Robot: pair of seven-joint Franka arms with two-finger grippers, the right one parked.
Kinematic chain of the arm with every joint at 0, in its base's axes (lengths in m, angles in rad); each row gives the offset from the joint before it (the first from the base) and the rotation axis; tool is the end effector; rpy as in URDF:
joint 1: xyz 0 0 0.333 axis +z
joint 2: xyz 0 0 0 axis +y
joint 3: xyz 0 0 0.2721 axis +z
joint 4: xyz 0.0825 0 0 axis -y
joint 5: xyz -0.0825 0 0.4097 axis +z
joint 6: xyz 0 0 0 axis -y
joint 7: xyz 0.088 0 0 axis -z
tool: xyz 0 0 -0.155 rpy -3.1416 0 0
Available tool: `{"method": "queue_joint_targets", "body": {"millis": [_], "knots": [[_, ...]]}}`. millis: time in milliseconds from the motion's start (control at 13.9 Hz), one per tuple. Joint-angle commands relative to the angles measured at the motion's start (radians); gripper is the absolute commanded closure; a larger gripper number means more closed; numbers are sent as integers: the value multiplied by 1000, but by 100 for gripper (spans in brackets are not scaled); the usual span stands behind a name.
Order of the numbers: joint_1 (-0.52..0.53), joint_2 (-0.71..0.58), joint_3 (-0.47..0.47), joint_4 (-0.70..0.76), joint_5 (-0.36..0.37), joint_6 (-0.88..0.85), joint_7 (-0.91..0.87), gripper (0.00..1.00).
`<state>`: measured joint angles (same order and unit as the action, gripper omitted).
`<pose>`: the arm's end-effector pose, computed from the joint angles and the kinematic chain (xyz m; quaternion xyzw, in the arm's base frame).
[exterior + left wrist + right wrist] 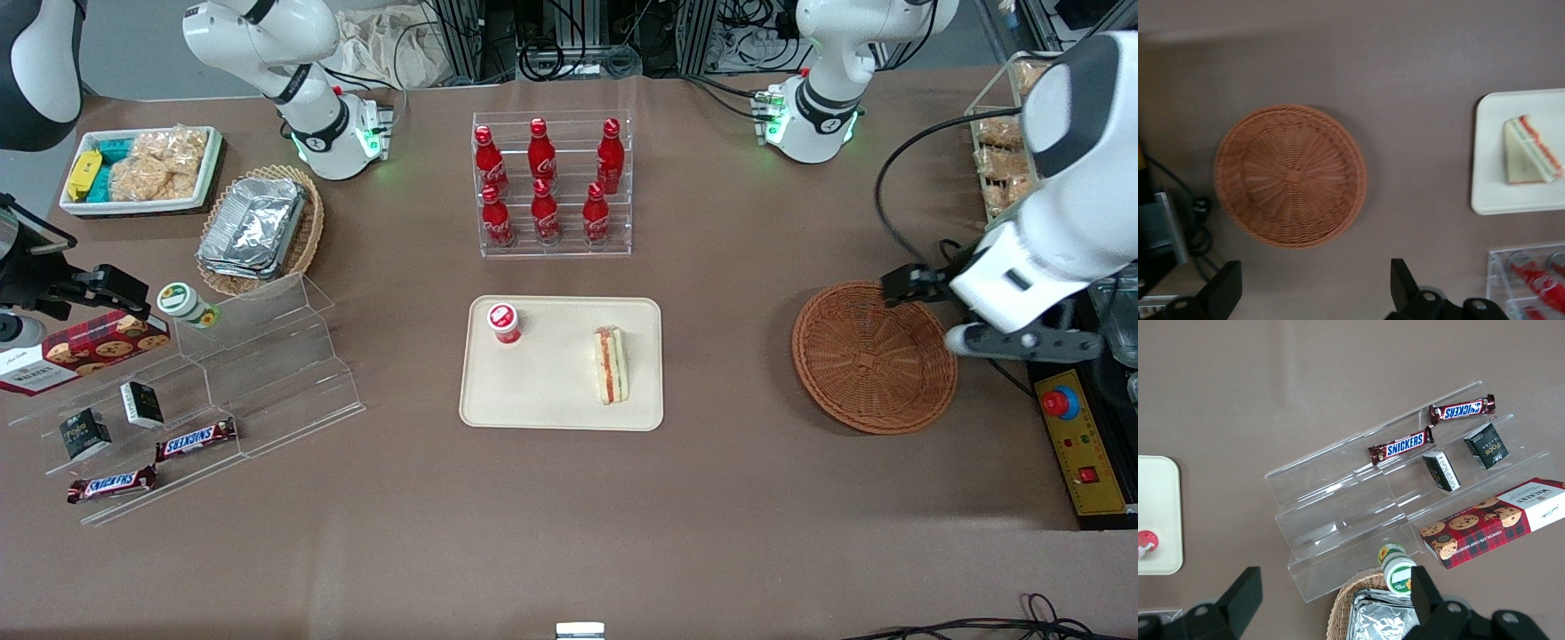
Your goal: Place sandwich from basket to tray
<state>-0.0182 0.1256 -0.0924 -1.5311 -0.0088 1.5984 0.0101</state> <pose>0.6063 -0.0665 0.4801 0.9977 -0.0598 -0.0294 0.0087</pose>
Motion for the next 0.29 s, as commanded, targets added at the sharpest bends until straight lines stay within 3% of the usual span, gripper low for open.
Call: {"method": "queue_joint_targets", "body": {"millis": [0,216], "knots": [[-3,-52,28,-63,7,5,80,0],[-15,-3,17,8,113,-11,99,0]]}}
